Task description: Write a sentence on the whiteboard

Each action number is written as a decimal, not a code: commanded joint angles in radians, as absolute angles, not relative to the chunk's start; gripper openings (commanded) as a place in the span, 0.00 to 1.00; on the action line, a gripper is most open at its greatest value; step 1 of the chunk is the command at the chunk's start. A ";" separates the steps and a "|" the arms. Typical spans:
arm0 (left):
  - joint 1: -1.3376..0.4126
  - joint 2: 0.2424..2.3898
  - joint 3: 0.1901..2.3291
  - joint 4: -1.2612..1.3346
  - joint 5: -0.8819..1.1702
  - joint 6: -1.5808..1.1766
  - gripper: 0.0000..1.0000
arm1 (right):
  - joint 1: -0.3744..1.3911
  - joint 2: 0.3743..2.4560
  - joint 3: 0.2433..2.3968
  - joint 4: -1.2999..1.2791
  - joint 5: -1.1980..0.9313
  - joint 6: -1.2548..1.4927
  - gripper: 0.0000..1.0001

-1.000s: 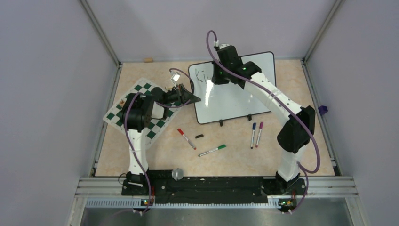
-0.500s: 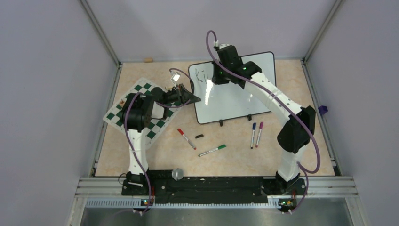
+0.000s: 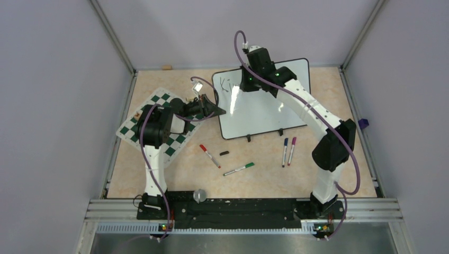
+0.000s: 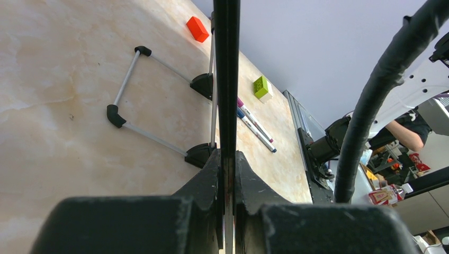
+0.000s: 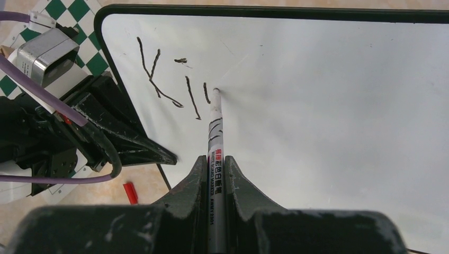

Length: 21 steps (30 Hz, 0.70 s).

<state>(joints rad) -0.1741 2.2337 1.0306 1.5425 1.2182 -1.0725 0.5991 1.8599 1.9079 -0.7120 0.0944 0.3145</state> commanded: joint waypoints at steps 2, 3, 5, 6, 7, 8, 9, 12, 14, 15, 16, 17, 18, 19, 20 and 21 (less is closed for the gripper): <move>-0.192 2.200 1.037 1.620 1.307 -1.071 0.00 | 0.591 1.868 1.971 -0.698 0.080 0.296 0.00; -0.192 2.202 1.037 1.620 1.307 -1.071 0.00 | 0.591 1.872 1.975 -0.698 0.074 0.293 0.00; -0.192 2.201 1.040 1.620 1.306 -1.071 0.00 | 0.591 1.877 1.992 -0.697 0.066 0.289 0.00; -0.192 2.203 1.041 1.620 1.307 -1.071 0.00 | 0.592 1.879 1.998 -0.696 0.065 0.287 0.00; -0.192 2.204 1.042 1.620 1.306 -1.072 0.00 | 0.591 1.882 2.004 -0.696 0.065 0.285 0.00; -0.192 2.204 1.043 1.620 1.306 -1.072 0.00 | 0.591 1.885 2.010 -0.696 0.065 0.284 0.00; -0.192 2.205 1.043 1.620 1.305 -1.072 0.00 | 0.591 1.890 2.016 -0.698 0.065 0.282 0.00; -0.192 2.204 1.046 1.620 1.305 -1.073 0.00 | 0.590 1.900 2.026 -0.705 0.064 0.282 0.00; -0.192 2.205 1.047 1.620 1.305 -1.074 0.00 | 0.591 1.903 2.023 -0.711 0.067 0.282 0.00; -0.192 2.206 1.047 1.620 1.304 -1.074 0.00 | 0.590 1.902 2.021 -0.713 0.068 0.282 0.00; -0.192 2.206 1.049 1.620 1.304 -1.074 0.00 | 0.590 1.900 2.015 -0.715 0.068 0.282 0.00; -0.192 2.206 1.049 1.620 1.304 -1.074 0.00 | 0.590 1.897 2.008 -0.714 0.067 0.281 0.00; -0.192 2.205 1.049 1.620 1.302 -1.074 0.00 | 0.591 1.895 2.002 -0.715 0.067 0.282 0.00; -0.192 2.206 1.049 1.620 1.302 -1.073 0.00 | 0.590 1.892 1.997 -0.715 0.067 0.283 0.00; -0.192 2.206 1.048 1.620 1.301 -1.074 0.00 | 0.590 1.890 1.993 -0.715 0.067 0.284 0.00; -0.192 2.207 1.048 1.620 1.301 -1.073 0.00 | 0.590 1.887 1.987 -0.714 0.069 0.285 0.00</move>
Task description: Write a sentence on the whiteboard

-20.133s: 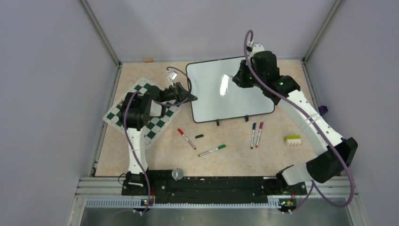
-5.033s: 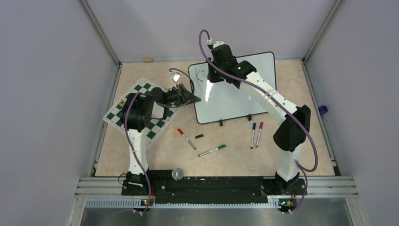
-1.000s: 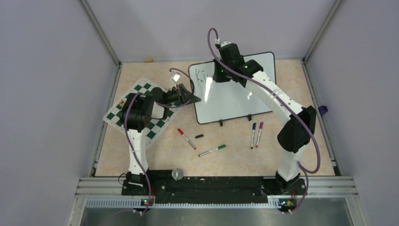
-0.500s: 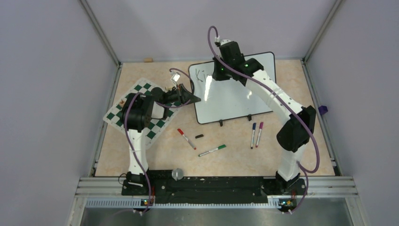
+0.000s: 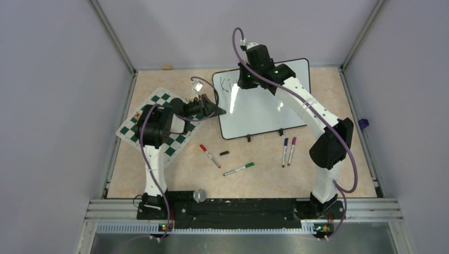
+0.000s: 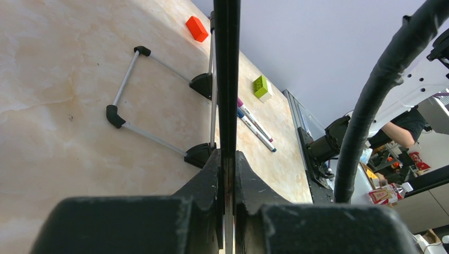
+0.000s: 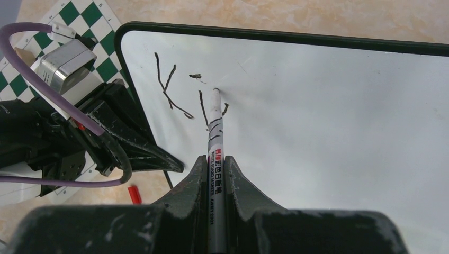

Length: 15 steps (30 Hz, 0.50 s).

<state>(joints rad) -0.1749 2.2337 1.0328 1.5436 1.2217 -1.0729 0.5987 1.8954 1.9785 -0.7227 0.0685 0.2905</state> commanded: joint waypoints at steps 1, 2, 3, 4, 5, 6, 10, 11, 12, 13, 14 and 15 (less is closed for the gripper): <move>-0.192 2.206 1.049 1.619 1.300 -1.073 0.00 | 0.591 1.884 1.979 -0.715 0.069 0.285 0.00; -0.192 2.208 1.048 1.620 1.301 -1.072 0.00 | 0.591 1.880 1.971 -0.715 0.069 0.285 0.00; -0.192 2.208 1.048 1.620 1.301 -1.072 0.00 | 0.591 1.878 1.962 -0.715 0.067 0.286 0.00; -0.191 2.207 1.048 1.619 1.301 -1.072 0.00 | 0.589 1.872 1.949 -0.715 0.066 0.286 0.00; -0.192 2.206 1.048 1.620 1.302 -1.072 0.00 | 0.590 1.867 1.939 -0.715 0.063 0.289 0.00; -0.192 2.207 1.048 1.620 1.302 -1.072 0.00 | 0.591 1.862 1.929 -0.713 0.061 0.290 0.00; -0.192 2.205 1.045 1.620 1.301 -1.070 0.00 | 0.591 1.842 1.887 -0.703 0.057 0.298 0.00; -0.192 2.206 1.045 1.620 1.302 -1.071 0.00 | 0.591 1.833 1.878 -0.702 0.058 0.300 0.00; -0.192 2.206 1.045 1.620 1.302 -1.071 0.00 | 0.591 1.828 1.869 -0.700 0.058 0.302 0.00; -0.191 2.205 1.043 1.620 1.302 -1.069 0.00 | 0.591 1.826 1.861 -0.698 0.057 0.303 0.00; -0.192 2.204 1.043 1.620 1.303 -1.069 0.00 | 0.591 1.822 1.855 -0.697 0.057 0.304 0.00; -0.192 2.206 1.043 1.620 1.304 -1.069 0.00 | 0.591 1.819 1.851 -0.696 0.056 0.306 0.00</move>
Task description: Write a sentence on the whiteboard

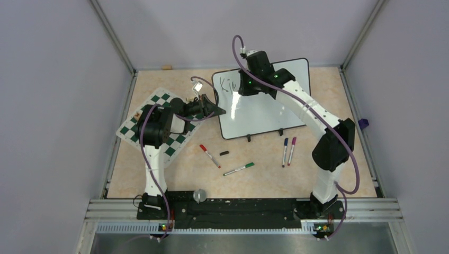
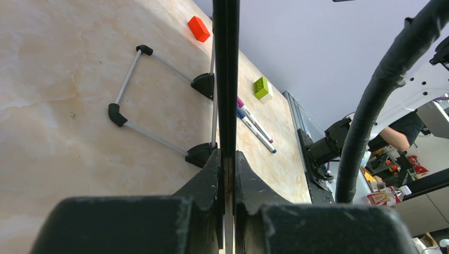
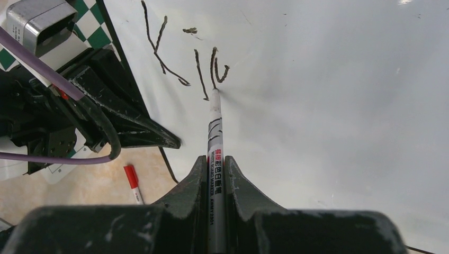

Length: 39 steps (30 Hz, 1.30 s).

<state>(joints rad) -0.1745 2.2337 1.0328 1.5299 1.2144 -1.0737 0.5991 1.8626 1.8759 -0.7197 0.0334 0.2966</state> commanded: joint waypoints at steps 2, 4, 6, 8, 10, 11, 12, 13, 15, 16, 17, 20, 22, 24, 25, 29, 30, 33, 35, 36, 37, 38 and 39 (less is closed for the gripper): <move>-0.192 2.206 1.042 1.620 1.305 -1.069 0.00 | 0.591 1.811 1.842 -0.695 0.054 0.307 0.00; -0.192 2.205 1.042 1.620 1.305 -1.069 0.00 | 0.591 1.809 1.836 -0.693 0.054 0.311 0.00; -0.192 2.203 1.042 1.620 1.306 -1.069 0.00 | 0.591 1.809 1.836 -0.689 0.052 0.313 0.00; -0.192 2.203 1.043 1.620 1.308 -1.069 0.00 | 0.591 1.811 1.841 -0.685 0.053 0.315 0.00; -0.192 2.203 1.043 1.620 1.310 -1.069 0.00 | 0.592 1.819 1.855 -0.686 0.054 0.314 0.00; -0.192 2.202 1.042 1.620 1.310 -1.068 0.00 | 0.591 1.822 1.861 -0.685 0.056 0.314 0.00; -0.192 2.202 1.043 1.620 1.309 -1.069 0.00 | 0.590 1.825 1.870 -0.686 0.057 0.314 0.00; -0.192 2.201 1.042 1.619 1.310 -1.069 0.00 | 0.590 1.826 1.874 -0.685 0.059 0.314 0.00; -0.192 2.201 1.042 1.620 1.312 -1.070 0.00 | 0.591 1.831 1.883 -0.685 0.064 0.314 0.00; -0.192 2.200 1.040 1.620 1.310 -1.069 0.00 | 0.590 1.833 1.888 -0.685 0.067 0.314 0.00; -0.192 2.199 1.040 1.620 1.310 -1.071 0.00 | 0.589 1.835 1.892 -0.686 0.068 0.313 0.00; -0.192 2.198 1.039 1.620 1.311 -1.071 0.00 | 0.590 1.845 1.911 -0.686 0.073 0.310 0.00; -0.192 2.197 1.039 1.620 1.313 -1.071 0.00 | 0.590 1.851 1.924 -0.686 0.075 0.309 0.00; -0.192 2.196 1.038 1.620 1.313 -1.070 0.00 | 0.589 1.858 1.936 -0.688 0.078 0.307 0.00; -0.192 2.196 1.038 1.620 1.313 -1.071 0.00 | 0.588 1.861 1.942 -0.691 0.080 0.307 0.00; -0.192 2.195 1.037 1.620 1.313 -1.071 0.00 | 0.585 1.869 1.955 -0.692 0.079 0.305 0.00; -0.192 2.194 1.036 1.620 1.311 -1.071 0.00 | 0.584 1.873 1.960 -0.692 0.079 0.305 0.00; -0.192 2.195 1.035 1.620 1.311 -1.071 0.00 | 0.583 1.877 1.969 -0.692 0.080 0.302 0.00; -0.192 2.195 1.035 1.620 1.310 -1.071 0.00 | 0.580 1.880 1.972 -0.693 0.083 0.303 0.00; -0.192 2.195 1.035 1.620 1.310 -1.071 0.00 | 0.579 1.880 1.974 -0.695 0.084 0.304 0.00; -0.192 2.194 1.035 1.620 1.309 -1.071 0.00 | 0.577 1.882 1.977 -0.695 0.085 0.304 0.00; -0.192 2.194 1.035 1.620 1.310 -1.070 0.00 | 0.577 1.884 1.978 -0.696 0.086 0.303 0.00; -0.192 2.197 1.035 1.620 1.309 -1.071 0.00 | 0.576 1.884 1.979 -0.697 0.085 0.303 0.00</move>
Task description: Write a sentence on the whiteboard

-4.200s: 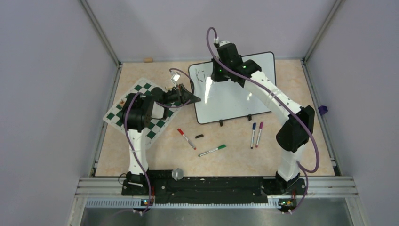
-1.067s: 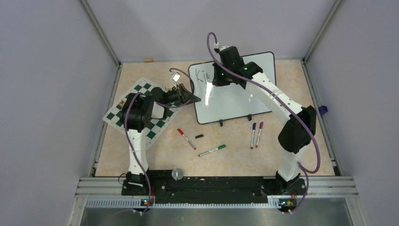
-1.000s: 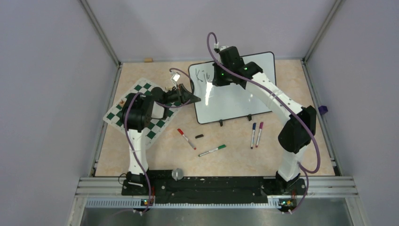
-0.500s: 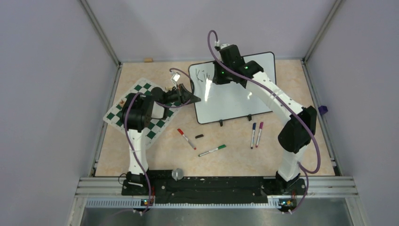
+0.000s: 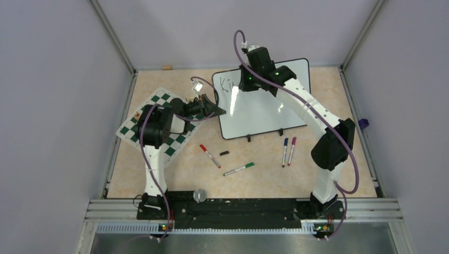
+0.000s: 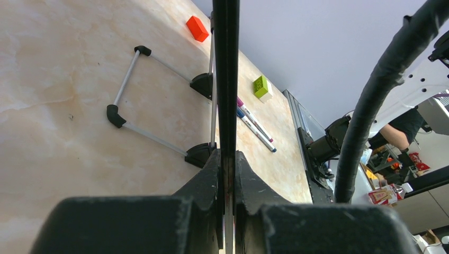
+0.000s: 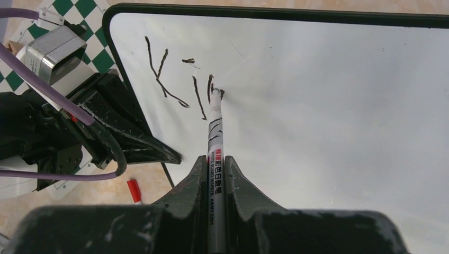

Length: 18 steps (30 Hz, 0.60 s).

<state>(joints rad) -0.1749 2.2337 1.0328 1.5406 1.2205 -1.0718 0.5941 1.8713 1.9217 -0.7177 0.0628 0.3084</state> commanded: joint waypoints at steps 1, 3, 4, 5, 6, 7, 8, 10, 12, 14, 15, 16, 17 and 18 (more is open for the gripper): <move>-0.192 2.196 1.035 1.620 1.308 -1.069 0.00 | 0.575 1.884 1.980 -0.698 0.086 0.302 0.00; -0.192 2.195 1.037 1.620 1.308 -1.069 0.00 | 0.576 1.884 1.980 -0.697 0.083 0.301 0.00; -0.192 2.196 1.037 1.620 1.308 -1.070 0.00 | 0.575 1.886 1.980 -0.697 0.083 0.302 0.00; -0.192 2.198 1.037 1.620 1.307 -1.069 0.00 | 0.575 1.886 1.980 -0.698 0.085 0.302 0.00; -0.192 2.198 1.036 1.620 1.308 -1.070 0.00 | 0.576 1.888 1.981 -0.698 0.088 0.302 0.00; -0.192 2.198 1.037 1.620 1.307 -1.070 0.00 | 0.575 1.891 1.986 -0.701 0.097 0.304 0.00; -0.192 2.198 1.037 1.620 1.308 -1.070 0.00 | 0.575 1.894 1.991 -0.708 0.106 0.307 0.00; -0.192 2.198 1.037 1.620 1.307 -1.070 0.00 | 0.575 1.901 2.002 -0.720 0.127 0.312 0.00; -0.192 2.198 1.037 1.620 1.306 -1.071 0.00 | 0.575 1.904 2.004 -0.724 0.145 0.317 0.00; -0.192 2.198 1.037 1.620 1.308 -1.070 0.00 | 0.575 1.905 2.005 -0.725 0.154 0.318 0.00; -0.192 2.197 1.037 1.620 1.308 -1.069 0.00 | 0.575 1.904 2.005 -0.727 0.158 0.321 0.00; -0.192 2.198 1.037 1.620 1.307 -1.069 0.00 | 0.575 1.904 2.006 -0.728 0.158 0.320 0.00; -0.192 2.197 1.037 1.620 1.307 -1.069 0.00 | 0.575 1.904 2.007 -0.730 0.157 0.319 0.00; -0.192 2.199 1.037 1.620 1.307 -1.069 0.00 | 0.575 1.903 2.007 -0.733 0.161 0.318 0.00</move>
